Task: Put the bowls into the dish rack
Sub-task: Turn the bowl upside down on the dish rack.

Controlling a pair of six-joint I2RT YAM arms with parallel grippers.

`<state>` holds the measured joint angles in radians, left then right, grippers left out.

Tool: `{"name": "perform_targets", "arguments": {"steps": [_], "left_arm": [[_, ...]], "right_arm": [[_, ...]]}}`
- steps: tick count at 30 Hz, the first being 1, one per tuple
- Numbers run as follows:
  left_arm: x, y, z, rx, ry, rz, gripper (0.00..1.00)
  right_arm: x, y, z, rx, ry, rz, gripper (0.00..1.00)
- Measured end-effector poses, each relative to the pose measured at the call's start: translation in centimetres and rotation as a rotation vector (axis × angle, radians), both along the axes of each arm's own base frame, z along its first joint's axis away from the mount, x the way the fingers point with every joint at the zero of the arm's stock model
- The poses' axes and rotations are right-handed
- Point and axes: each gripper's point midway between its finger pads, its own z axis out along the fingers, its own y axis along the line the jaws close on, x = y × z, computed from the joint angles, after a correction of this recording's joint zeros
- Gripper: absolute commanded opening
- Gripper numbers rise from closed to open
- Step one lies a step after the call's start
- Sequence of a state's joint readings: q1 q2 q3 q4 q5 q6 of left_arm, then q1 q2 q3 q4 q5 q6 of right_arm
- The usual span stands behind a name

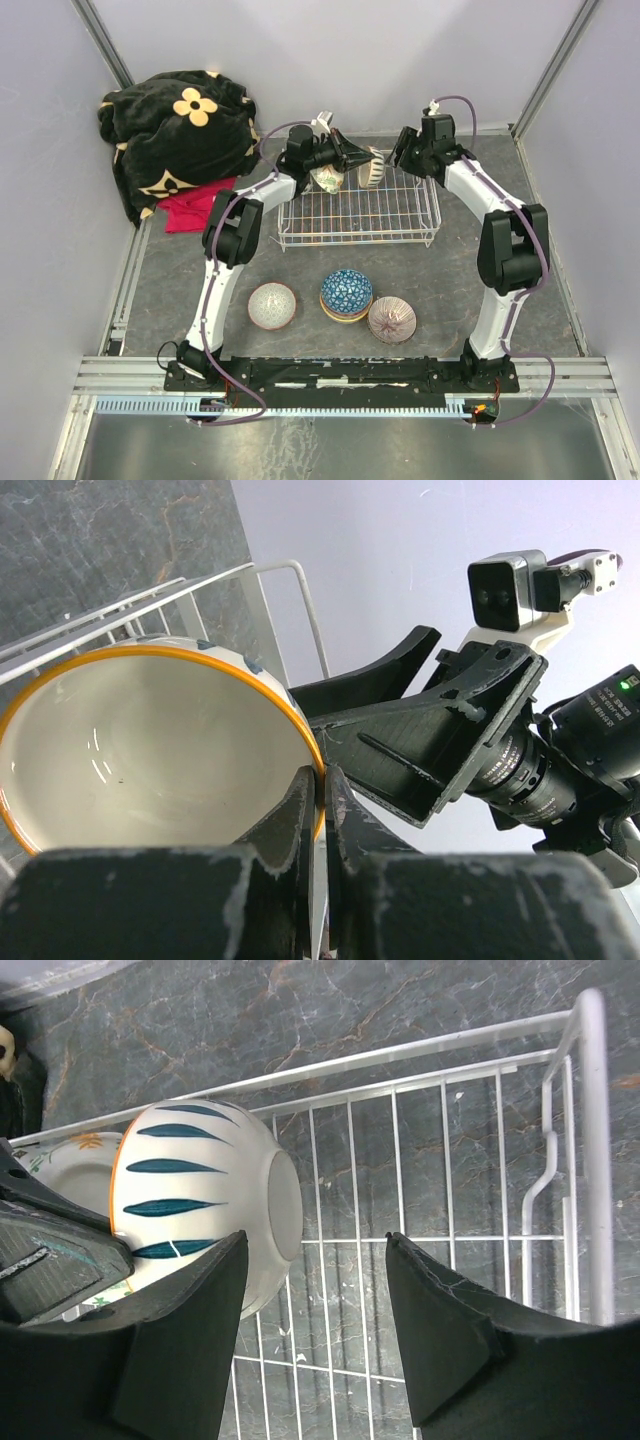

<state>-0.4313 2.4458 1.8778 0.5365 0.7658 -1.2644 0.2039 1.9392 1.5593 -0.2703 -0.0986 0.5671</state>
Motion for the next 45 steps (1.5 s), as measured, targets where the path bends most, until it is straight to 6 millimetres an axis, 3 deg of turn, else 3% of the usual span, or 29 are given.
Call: {"name": "perform_targets", "arguments": {"steps": [7,13,20,45], "left_arm": [[0.1,-1.2,0.6,-0.011,-0.022,-0.015,0.04],[-0.3,-2.7,-0.9,-0.005,-0.004,-0.038,0.04],[-1.8,-4.5,-1.1,-0.005,0.007,-0.071,0.05],[-0.2,-1.4,-1.6,0.326,0.044,0.042,0.08]], "right_arm": [[0.2,-1.1,1.0,-0.014,-0.023,-0.026,0.66],[0.2,-1.7,1.3,-0.021,-0.027,-0.037,0.66],[0.1,-1.6,2.0,-0.013,-0.039,-0.03,0.66],[-0.3,-1.0,1.7,0.006,-0.031,-0.004,0.66]]}}
